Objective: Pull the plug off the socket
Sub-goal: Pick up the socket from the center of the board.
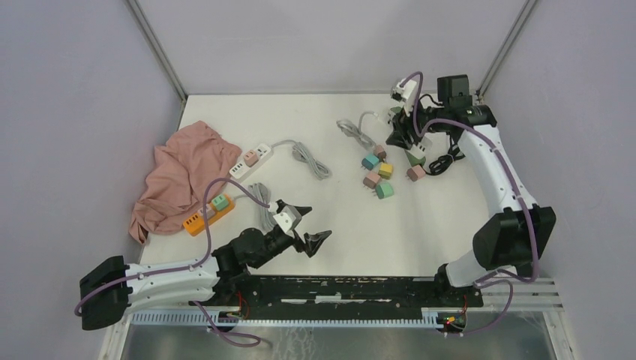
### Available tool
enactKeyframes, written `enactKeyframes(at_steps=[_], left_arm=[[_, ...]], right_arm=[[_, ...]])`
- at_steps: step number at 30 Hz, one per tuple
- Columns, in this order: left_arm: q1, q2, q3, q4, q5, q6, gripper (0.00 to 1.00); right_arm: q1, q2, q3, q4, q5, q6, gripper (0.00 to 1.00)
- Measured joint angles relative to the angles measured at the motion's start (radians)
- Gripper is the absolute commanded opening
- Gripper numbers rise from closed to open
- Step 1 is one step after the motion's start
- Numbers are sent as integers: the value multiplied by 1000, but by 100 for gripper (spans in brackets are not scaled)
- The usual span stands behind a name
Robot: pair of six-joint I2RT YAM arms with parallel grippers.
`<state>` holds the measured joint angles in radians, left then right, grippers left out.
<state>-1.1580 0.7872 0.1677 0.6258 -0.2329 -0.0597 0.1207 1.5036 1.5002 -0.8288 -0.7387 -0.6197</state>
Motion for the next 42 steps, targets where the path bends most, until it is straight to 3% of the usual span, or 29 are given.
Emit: enactKeyframes(at_steps=[10, 17, 23, 27, 35, 42], left_arm=[[0, -68, -36, -11, -24, -4, 93], [0, -69, -52, -14, -25, -19, 93], [0, -67, -59, -15, -25, -19, 93], [0, -61, -59, -14, -25, -24, 93], [0, -43, -59, -14, -24, -48, 93], [0, -35, -46, -39, -25, -58, 92]], right_arm=[[-32, 334, 234, 204, 310, 238, 3], [-83, 489, 244, 293, 515, 360, 10], [-155, 568, 246, 304, 581, 393, 20], [-193, 642, 266, 285, 592, 406, 34], [-208, 743, 296, 220, 594, 417, 84], [-216, 733, 317, 216, 581, 414, 99]])
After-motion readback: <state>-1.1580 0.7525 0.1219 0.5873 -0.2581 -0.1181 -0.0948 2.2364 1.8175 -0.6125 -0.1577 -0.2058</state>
